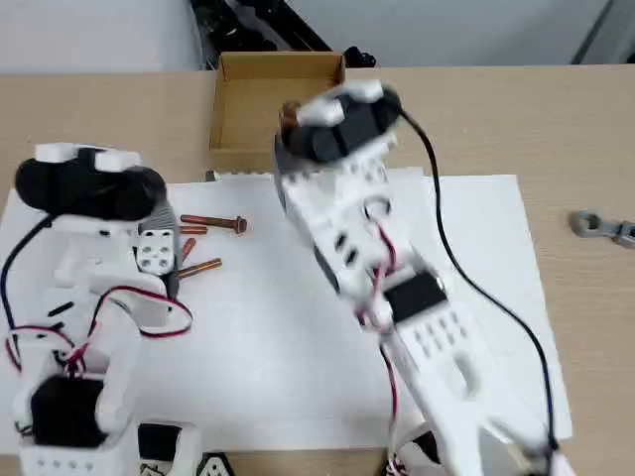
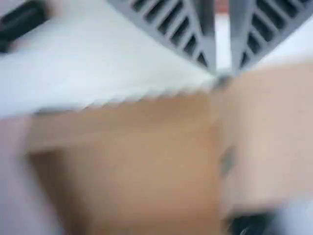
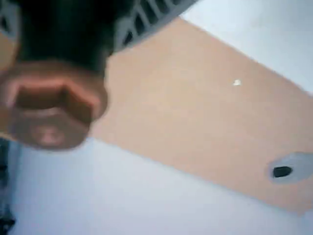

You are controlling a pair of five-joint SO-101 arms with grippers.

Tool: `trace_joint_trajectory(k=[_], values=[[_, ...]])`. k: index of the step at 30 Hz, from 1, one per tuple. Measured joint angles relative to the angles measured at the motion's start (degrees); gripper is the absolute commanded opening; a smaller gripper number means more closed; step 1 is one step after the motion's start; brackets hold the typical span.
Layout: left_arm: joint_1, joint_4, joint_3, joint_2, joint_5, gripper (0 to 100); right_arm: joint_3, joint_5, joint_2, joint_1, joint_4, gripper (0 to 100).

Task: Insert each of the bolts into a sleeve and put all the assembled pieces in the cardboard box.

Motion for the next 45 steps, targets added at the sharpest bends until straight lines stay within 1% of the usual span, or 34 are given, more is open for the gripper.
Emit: trace_joint_trajectory(k=[4,8,15,22,24,29,31,35,37,39,41,45], values=[[-5.63,0.00,5.98,0.00,0.00,1,-11.43,0.00,15.74,2.90,-1.93,0.4],[-9.05,0.00,9.14,0.00,0.00,1,-25.05,0.00,32.00,5.89,-2.02,0.4],[-9.93,0.00,9.49,0.00,-0.26,1,-45.89,0.00,58.37,10.46,-2.02,0.6],[-9.93,0.00,9.49,0.00,-0.26,1,-56.88,0.00,74.37,10.81,-2.02,0.9],[-9.93,0.00,9.49,0.00,-0.26,1,-58.02,0.00,76.84,10.81,-2.02,3.2],[-9.93,0.00,11.43,0.00,-0.26,1,-59.78,0.00,79.30,10.73,-2.11,18.3],[-9.93,0.00,12.22,0.00,-0.26,1,-59.87,0.00,79.30,10.64,-2.11,19.0],[-9.93,0.00,12.75,0.09,-0.26,8,-60.48,-0.09,79.30,10.64,-2.11,19.0],[-9.93,0.00,12.75,0.09,0.97,11,-60.48,-0.09,79.30,10.64,-2.11,19.0],[-9.93,0.00,12.75,0.09,3.52,12,-60.57,-1.85,79.12,10.64,-1.49,19.0],[-9.93,0.00,12.75,0.09,5.36,12,-60.57,-4.31,77.45,10.64,1.05,19.0],[-9.93,0.00,12.66,2.29,6.15,12,-60.57,-7.21,72.00,10.90,9.41,19.0]])
